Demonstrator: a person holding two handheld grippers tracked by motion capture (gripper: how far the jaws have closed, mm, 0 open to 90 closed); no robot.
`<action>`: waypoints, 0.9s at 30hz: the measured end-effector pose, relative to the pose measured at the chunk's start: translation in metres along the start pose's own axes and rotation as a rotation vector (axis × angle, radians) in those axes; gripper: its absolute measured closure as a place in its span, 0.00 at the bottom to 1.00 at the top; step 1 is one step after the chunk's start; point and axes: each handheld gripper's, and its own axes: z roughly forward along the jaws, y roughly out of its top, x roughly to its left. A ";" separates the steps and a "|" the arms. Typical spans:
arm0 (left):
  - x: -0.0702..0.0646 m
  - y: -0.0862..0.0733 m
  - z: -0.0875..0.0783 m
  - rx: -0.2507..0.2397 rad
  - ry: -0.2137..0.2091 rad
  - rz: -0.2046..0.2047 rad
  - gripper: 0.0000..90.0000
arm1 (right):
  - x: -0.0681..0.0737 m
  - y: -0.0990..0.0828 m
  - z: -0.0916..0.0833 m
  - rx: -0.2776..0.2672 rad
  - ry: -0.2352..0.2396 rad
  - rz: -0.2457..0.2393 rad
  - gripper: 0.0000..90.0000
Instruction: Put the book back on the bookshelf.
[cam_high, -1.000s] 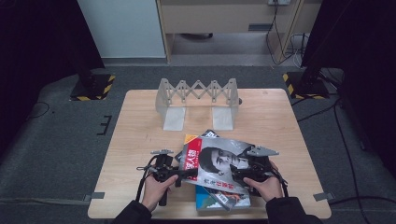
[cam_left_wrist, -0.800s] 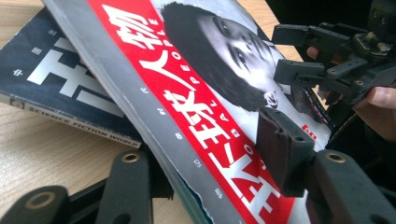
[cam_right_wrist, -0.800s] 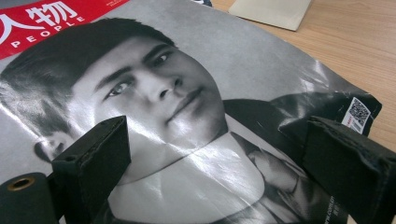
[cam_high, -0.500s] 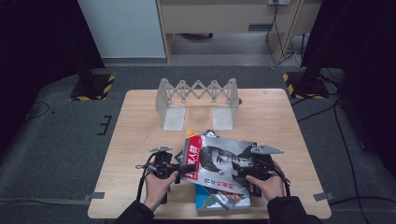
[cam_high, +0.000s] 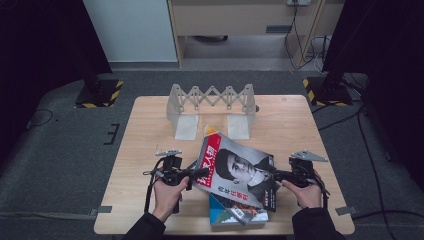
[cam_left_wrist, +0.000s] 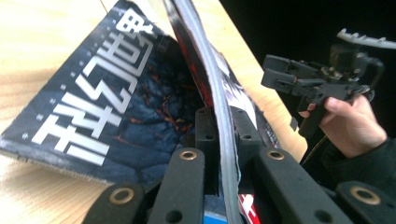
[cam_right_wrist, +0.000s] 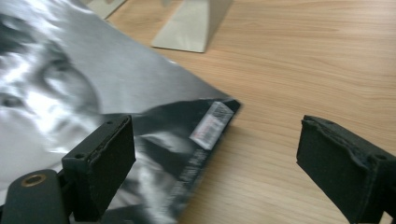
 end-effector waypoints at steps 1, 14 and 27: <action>-0.001 0.002 -0.001 -0.005 -0.004 0.000 0.94 | -0.004 0.000 -0.001 -0.002 -0.012 0.004 0.13; -0.027 0.029 -0.006 -0.076 -0.064 0.050 0.95 | -0.047 -0.013 0.001 0.050 -0.149 0.037 0.14; -0.070 0.049 0.007 -0.097 -0.141 0.116 0.95 | -0.063 -0.021 0.008 0.114 -0.182 0.056 0.15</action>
